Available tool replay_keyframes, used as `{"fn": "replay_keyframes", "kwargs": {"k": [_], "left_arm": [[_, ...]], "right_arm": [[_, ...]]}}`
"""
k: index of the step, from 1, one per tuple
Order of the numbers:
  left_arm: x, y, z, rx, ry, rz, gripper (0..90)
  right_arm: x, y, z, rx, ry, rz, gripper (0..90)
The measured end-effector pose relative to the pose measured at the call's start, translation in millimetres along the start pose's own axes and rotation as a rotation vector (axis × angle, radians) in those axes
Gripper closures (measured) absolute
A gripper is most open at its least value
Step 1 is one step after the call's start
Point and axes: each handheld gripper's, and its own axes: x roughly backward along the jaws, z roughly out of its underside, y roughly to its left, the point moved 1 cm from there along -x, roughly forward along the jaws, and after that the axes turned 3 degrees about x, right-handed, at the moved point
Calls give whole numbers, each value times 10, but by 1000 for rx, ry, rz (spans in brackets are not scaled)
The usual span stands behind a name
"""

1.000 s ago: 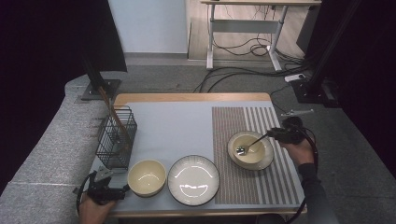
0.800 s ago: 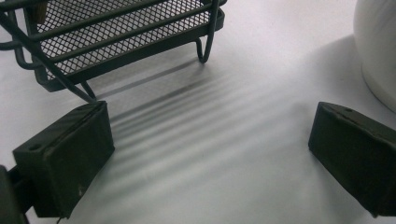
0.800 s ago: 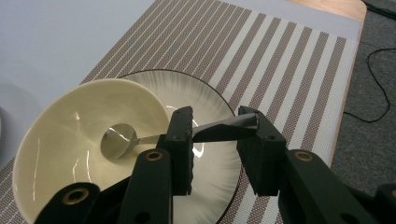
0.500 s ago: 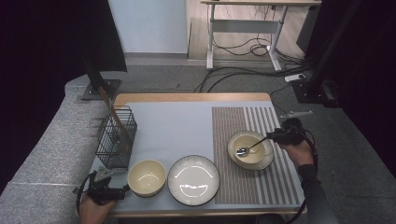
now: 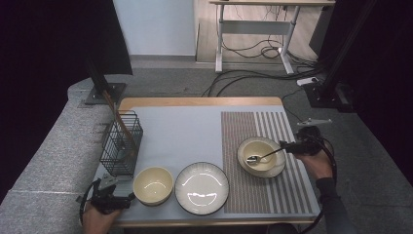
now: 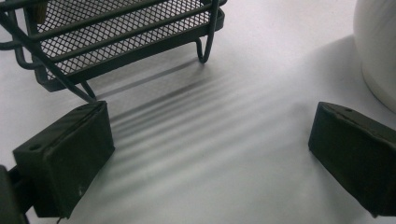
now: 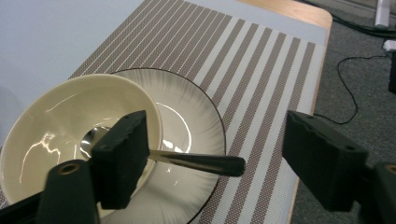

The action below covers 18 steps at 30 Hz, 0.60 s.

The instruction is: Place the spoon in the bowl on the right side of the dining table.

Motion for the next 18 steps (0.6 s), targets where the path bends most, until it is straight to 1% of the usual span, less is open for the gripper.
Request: {"fn": "replay_keyframes", "kwargs": {"k": [4,9,15,18], "left_arm": [[0,0,0,0,0,0,0],[1,1,0,-1,1,2,0],[1,0,0,-1,1,2,0],[1,0,1,-1,0,1,0]], "right_arm": [[77,-9,52,-15,-20,-1,150],[155,23,150,-19,-38,-24,130],[263,120,264,-8,-68,-10,33],[307,190,316,-2,-80,-11,14]]}}
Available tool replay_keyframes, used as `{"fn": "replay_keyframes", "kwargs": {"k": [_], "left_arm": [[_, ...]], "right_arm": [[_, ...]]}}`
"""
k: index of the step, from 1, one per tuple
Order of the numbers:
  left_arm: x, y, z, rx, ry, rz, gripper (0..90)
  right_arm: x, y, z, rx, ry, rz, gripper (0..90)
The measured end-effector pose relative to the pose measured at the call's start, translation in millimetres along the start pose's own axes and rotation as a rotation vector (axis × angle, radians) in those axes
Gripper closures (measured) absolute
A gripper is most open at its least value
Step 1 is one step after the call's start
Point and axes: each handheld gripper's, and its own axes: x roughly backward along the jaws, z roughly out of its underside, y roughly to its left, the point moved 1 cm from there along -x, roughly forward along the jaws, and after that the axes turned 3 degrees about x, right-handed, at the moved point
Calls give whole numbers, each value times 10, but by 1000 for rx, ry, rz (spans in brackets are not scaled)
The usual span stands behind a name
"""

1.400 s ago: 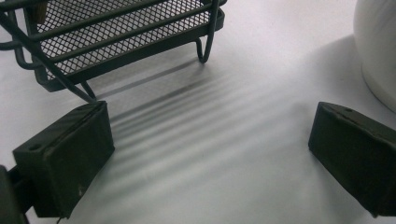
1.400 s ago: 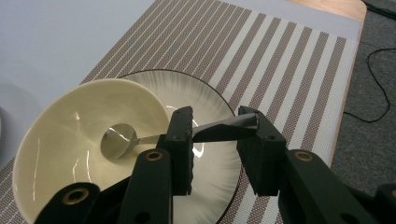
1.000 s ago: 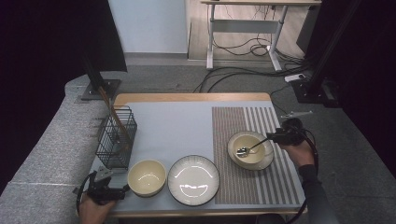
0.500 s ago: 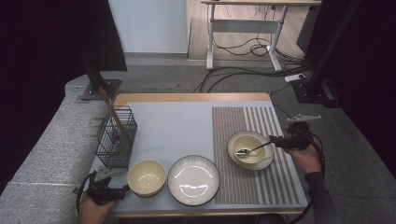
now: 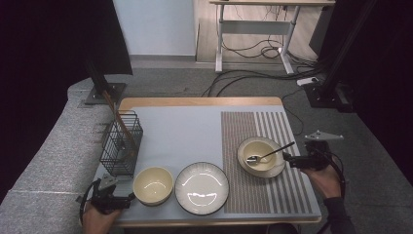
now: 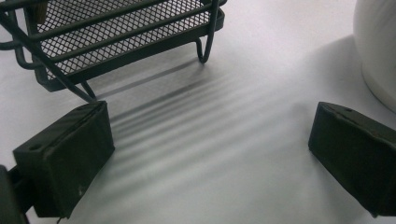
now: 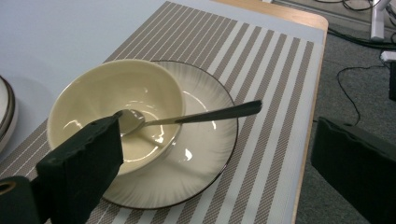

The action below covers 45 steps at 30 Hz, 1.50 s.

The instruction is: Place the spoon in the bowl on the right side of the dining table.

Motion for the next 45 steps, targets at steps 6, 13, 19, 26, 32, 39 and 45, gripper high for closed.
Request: {"fn": "replay_keyframes", "kwargs": {"k": [6,13,19,26,32,39,45], "left_arm": [[0,0,1,0,-1,0,0],[1,0,0,0,1,0,0],[1,-1,0,1,0,0,0],[1,-1,0,1,1,0,0],[1,-1,0,1,1,0,0],[2,-2,1,0,0,0,0],[2,-3,2,0,-2,-1,0]], "right_arm": [[13,157,110,31,-2,-15,12],[-51,280,282,30,10,-50,14],[-181,389,458,48,35,-70,14],[-307,490,651,49,62,-75,0],[-425,577,824,55,104,-68,0],[-551,639,942,35,124,-68,0],[-650,695,1011,29,125,-58,0]]}}
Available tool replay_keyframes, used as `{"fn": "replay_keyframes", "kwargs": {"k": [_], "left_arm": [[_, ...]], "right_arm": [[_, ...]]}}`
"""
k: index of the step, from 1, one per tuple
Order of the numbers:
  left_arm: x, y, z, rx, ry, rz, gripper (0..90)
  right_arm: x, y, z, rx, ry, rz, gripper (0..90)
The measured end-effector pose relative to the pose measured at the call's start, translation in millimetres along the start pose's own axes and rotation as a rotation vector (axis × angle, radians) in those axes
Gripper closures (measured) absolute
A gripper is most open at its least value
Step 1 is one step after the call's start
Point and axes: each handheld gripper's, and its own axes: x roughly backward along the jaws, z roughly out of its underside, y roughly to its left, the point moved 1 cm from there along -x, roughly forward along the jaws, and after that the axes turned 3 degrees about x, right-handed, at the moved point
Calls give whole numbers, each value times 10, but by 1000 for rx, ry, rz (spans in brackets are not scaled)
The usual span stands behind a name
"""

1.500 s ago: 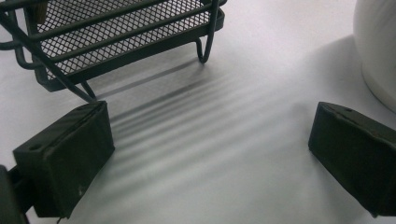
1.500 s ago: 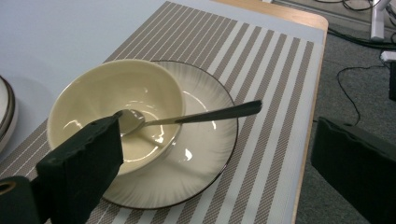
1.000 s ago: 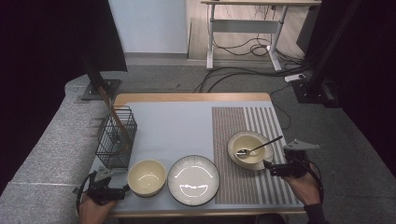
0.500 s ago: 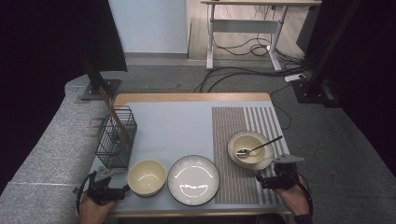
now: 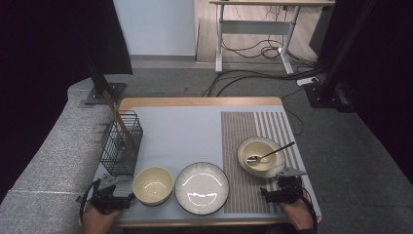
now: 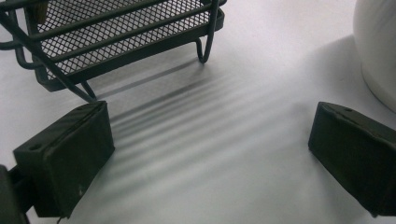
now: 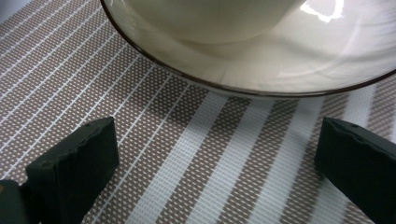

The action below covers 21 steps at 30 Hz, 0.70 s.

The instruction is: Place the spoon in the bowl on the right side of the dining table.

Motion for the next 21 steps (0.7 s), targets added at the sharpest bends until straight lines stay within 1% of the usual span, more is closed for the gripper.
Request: {"fn": "replay_keyframes", "kwargs": {"k": [2,5,9,21], "left_arm": [[0,-1,2,0,-2,-1,0],[1,-3,4,0,-3,-1,1],[3,-4,5,0,-3,-2,1],[4,-10,10,0,-7,-5,3]], "right_arm": [[-13,20,4,10,-6,14,0],[-13,25,18,11,-15,15,0],[-14,25,51,13,-45,14,0],[-10,24,72,15,-60,12,0]]}}
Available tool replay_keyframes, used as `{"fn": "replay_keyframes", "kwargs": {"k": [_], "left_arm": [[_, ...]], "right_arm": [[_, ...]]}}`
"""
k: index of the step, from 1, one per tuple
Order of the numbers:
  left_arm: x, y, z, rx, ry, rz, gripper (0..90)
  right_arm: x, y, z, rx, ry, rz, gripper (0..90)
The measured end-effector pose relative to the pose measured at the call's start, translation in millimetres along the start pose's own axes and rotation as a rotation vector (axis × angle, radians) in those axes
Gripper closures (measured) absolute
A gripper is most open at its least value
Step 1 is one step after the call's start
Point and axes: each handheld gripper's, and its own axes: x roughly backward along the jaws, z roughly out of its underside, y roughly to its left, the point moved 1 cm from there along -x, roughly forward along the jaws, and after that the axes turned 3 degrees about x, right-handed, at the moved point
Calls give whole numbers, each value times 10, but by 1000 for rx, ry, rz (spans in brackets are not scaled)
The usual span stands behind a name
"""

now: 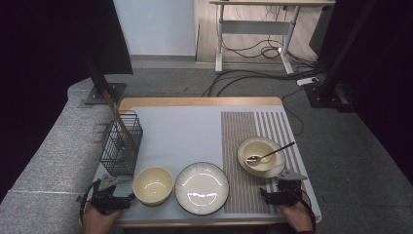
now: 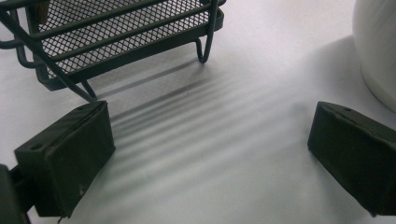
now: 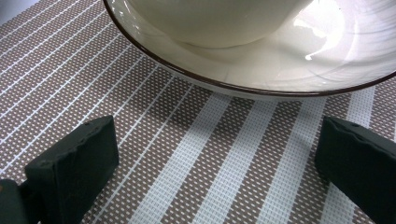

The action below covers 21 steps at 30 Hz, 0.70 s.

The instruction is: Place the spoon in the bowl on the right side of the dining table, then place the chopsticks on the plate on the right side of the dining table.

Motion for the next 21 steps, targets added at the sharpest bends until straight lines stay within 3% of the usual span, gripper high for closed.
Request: {"fn": "replay_keyframes", "kwargs": {"k": [18,21], "left_arm": [[0,3,1,1,-1,2,4],[0,2,1,2,-1,1,3]], "right_arm": [[19,26,-16,-1,23,5,0],[46,39,-12,5,30,-14,0]]}}
